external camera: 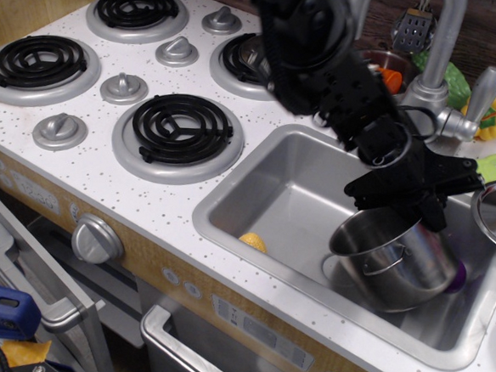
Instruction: Flip pot upright in sink
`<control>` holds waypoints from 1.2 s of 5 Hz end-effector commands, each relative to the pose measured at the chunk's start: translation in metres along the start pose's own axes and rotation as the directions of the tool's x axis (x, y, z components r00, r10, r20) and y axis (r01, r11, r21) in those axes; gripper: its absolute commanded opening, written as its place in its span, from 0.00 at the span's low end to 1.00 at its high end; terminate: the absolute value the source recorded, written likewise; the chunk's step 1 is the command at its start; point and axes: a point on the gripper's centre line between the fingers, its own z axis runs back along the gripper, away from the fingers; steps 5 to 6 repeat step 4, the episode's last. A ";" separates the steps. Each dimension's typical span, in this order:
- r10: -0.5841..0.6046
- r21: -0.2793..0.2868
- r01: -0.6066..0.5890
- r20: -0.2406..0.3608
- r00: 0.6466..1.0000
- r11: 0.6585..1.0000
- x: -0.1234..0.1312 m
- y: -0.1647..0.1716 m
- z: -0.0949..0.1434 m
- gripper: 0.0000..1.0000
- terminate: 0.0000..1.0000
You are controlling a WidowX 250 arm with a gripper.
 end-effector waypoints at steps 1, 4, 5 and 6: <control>-0.125 0.227 0.113 0.040 0.991 0.967 0.011 -0.004 0.009 0.00 0.00; -0.264 0.374 0.226 0.054 0.963 0.900 0.009 0.013 0.010 1.00 1.00; -0.264 0.374 0.226 0.054 0.963 0.900 0.009 0.013 0.010 1.00 1.00; -0.264 0.374 0.226 0.054 0.963 0.900 0.009 0.013 0.010 1.00 1.00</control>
